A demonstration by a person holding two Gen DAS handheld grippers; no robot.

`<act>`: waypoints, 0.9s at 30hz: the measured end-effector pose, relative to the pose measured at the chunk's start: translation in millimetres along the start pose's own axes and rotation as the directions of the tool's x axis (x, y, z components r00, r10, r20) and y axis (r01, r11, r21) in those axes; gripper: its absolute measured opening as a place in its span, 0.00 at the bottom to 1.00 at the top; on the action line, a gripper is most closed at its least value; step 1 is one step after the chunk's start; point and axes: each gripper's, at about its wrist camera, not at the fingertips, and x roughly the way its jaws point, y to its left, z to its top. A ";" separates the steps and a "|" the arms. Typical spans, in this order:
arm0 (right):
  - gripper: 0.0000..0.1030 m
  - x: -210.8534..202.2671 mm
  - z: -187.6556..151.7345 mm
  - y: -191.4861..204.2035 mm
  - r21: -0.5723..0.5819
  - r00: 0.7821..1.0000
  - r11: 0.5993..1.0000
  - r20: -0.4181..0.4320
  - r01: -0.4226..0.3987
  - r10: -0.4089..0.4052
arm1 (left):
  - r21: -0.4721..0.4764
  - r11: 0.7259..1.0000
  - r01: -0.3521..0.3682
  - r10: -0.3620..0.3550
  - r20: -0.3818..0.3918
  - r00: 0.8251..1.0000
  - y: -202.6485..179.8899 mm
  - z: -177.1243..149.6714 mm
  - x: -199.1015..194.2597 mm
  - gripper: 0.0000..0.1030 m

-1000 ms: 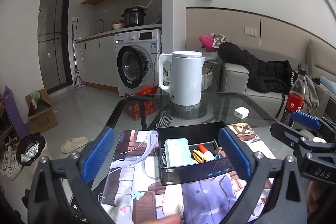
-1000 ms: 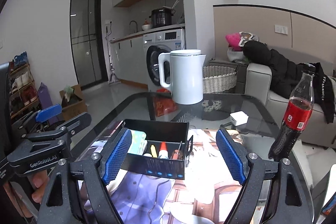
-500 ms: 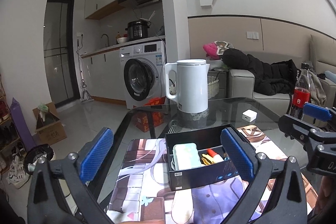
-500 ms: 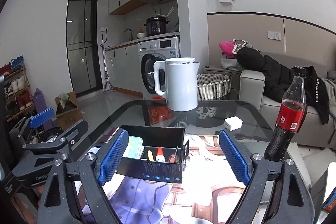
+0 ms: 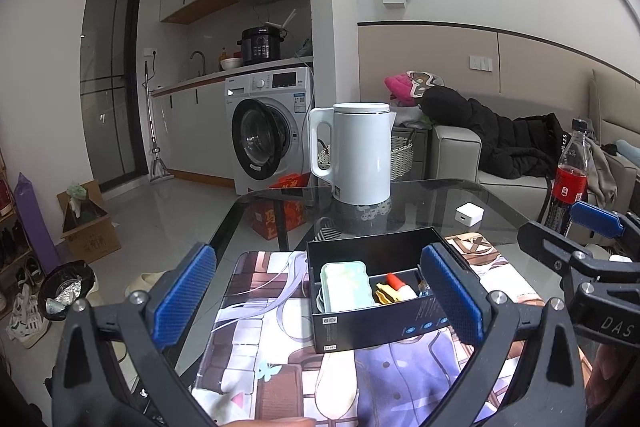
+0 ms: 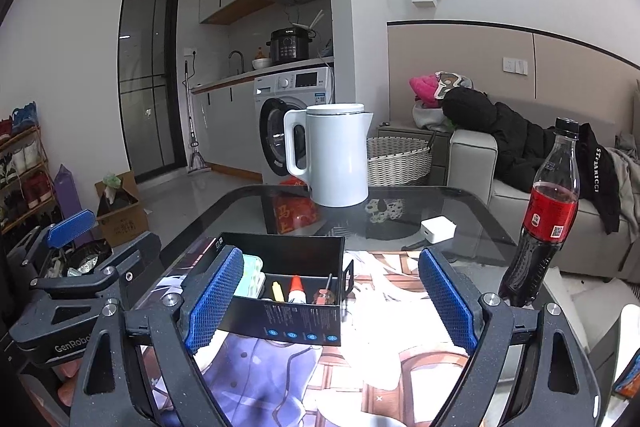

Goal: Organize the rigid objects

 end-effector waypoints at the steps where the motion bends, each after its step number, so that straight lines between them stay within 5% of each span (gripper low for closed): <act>1: 0.88 -1.2 0.1 0.5 -0.004 1.000 1.000 0.003 0.000 0.000 | 0.000 1.000 0.002 -0.002 0.000 1.000 0.1 0.1 -0.1 1.00; 27: 0.88 -0.7 -0.5 1.8 -0.016 1.000 1.000 0.007 -0.009 0.010 | 0.002 1.000 0.004 -0.004 0.010 1.000 -2.7 1.1 -1.3 1.00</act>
